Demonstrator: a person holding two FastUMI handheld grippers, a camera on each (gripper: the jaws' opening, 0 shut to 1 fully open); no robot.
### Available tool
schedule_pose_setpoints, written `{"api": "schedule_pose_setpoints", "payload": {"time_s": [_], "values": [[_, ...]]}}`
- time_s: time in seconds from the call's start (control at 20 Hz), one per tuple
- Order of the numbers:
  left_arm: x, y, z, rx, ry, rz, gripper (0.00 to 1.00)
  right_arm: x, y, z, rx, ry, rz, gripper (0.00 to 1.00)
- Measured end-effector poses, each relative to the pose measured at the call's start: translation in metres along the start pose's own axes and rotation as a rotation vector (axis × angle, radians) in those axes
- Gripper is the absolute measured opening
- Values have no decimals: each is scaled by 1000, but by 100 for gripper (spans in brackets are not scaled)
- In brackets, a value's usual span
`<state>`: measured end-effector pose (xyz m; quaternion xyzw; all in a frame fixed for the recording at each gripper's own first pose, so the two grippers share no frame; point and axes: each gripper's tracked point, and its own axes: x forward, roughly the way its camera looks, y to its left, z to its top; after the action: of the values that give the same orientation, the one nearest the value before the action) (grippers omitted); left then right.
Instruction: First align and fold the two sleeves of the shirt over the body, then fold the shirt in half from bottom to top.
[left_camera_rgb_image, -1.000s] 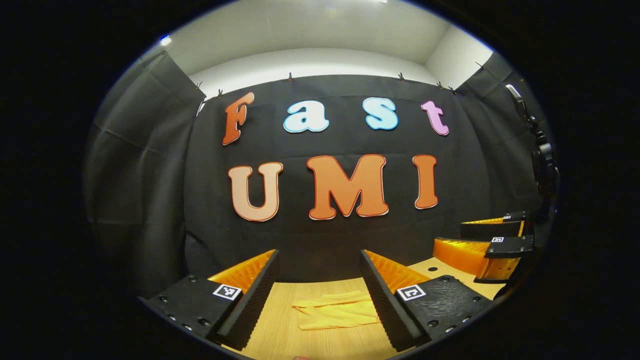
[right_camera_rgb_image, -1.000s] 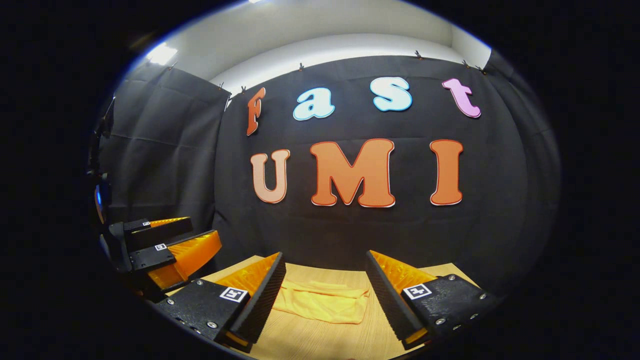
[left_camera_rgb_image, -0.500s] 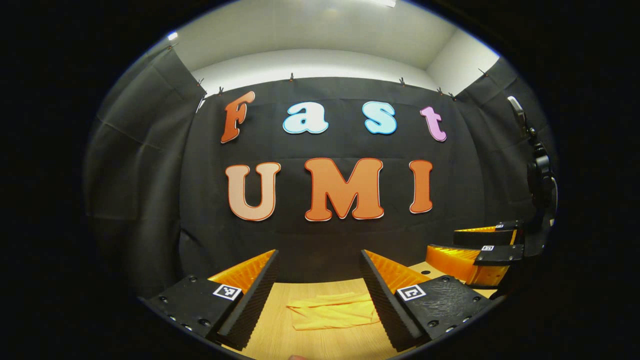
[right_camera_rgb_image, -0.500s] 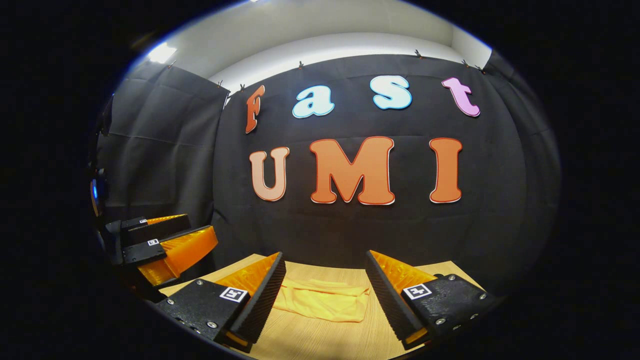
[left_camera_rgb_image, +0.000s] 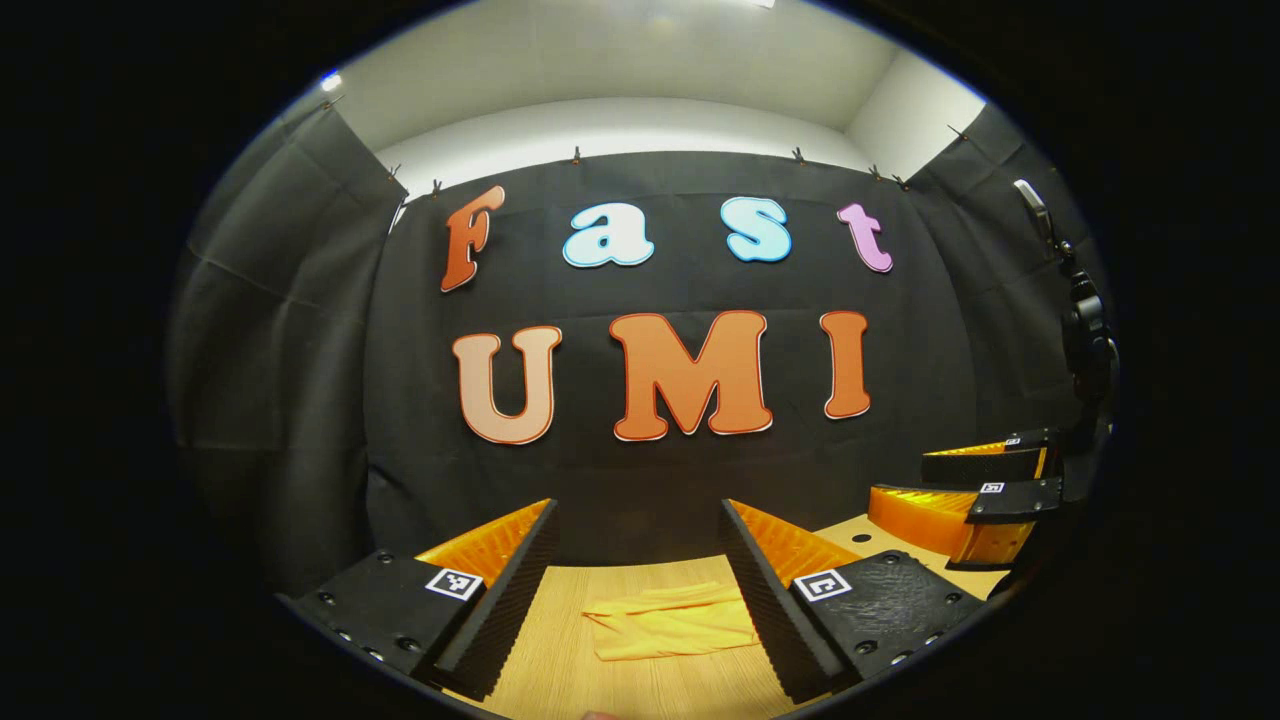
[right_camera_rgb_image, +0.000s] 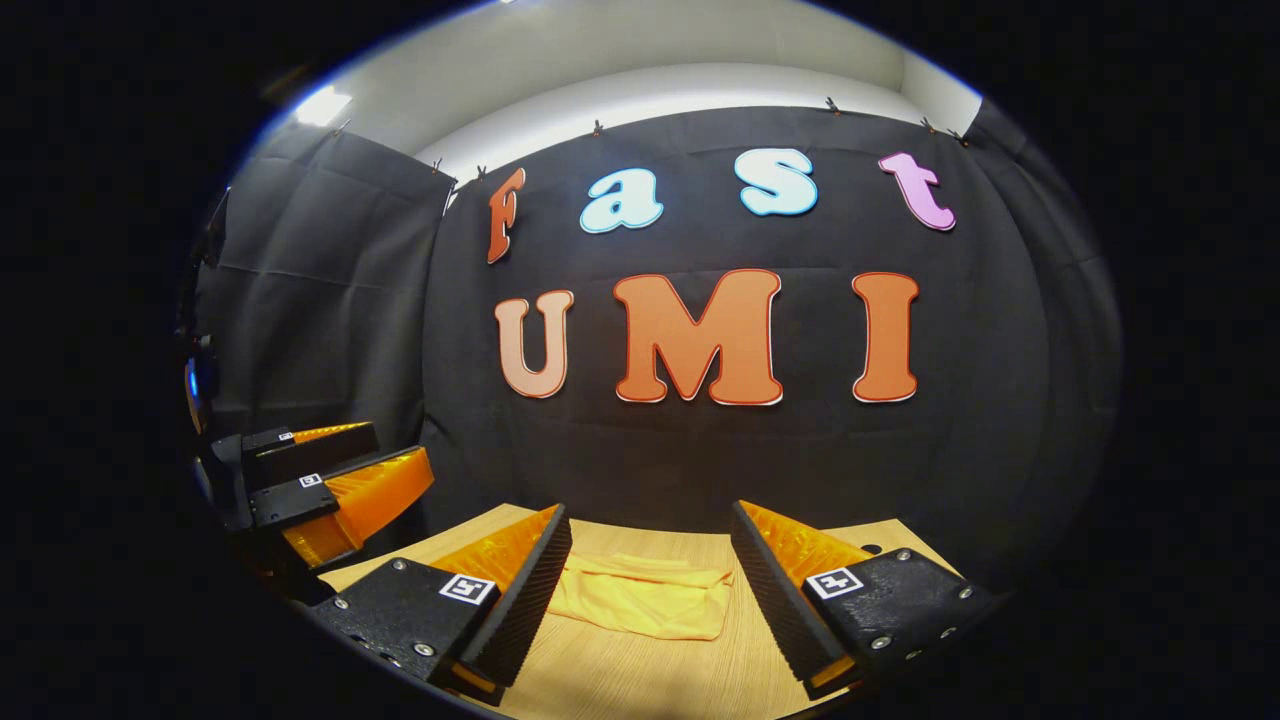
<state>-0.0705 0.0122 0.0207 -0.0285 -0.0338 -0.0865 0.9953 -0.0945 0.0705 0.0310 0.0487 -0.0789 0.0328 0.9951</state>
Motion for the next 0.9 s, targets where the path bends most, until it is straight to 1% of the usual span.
{"api": "schedule_pose_setpoints", "payload": {"time_s": [0.05, 0.1, 0.25, 0.35, 0.4, 0.45, 0.6, 0.65, 0.7, 0.75, 0.8, 0.85, 0.9], "values": [[0, -1, 2, 5, -2, 0, 97, 1, -1, -1, 2, -2, 1, 97], [0, -2, 3, 11, -2, 1, 95, 0, -2, 0, 2, -4, -2, 97], [0, -2, 2, 36, -2, 13, 95, 0, -6, 0, -12, -11, -5, 97], [0, -3, 5, 48, -8, 17, 97, 0, -6, -1, -18, -10, 2, 97], [-1, 1, 6, 62, -7, 28, 98, 0, -6, -3, -16, -6, 7, 100], [-1, 0, 3, 72, -2, 31, 99, 0, -3, -5, -11, -3, 19, 97], [0, -4, -2, 70, 15, 36, 96, 2, -3, -5, 0, -3, 31, 98], [1, -3, -3, 72, 18, 38, 98, 3, -3, -5, 5, -4, 35, 98], [1, -3, -1, 74, 16, 38, 95, 4, -4, -5, 8, -6, 36, 97], [2, -3, -1, 75, 13, 41, 95, 4, -4, -5, 11, -4, 39, 97], [1, -2, 1, 78, 14, 49, 97, 5, -4, -7, 13, -4, 41, 100], [-1, -3, -2, 80, 20, 52, 97, 5, -5, -7, 17, -2, 45, 98], [0, -5, -4, 78, 23, 51, 98, 4, -6, -8, 21, 1, 47, 97]]}}
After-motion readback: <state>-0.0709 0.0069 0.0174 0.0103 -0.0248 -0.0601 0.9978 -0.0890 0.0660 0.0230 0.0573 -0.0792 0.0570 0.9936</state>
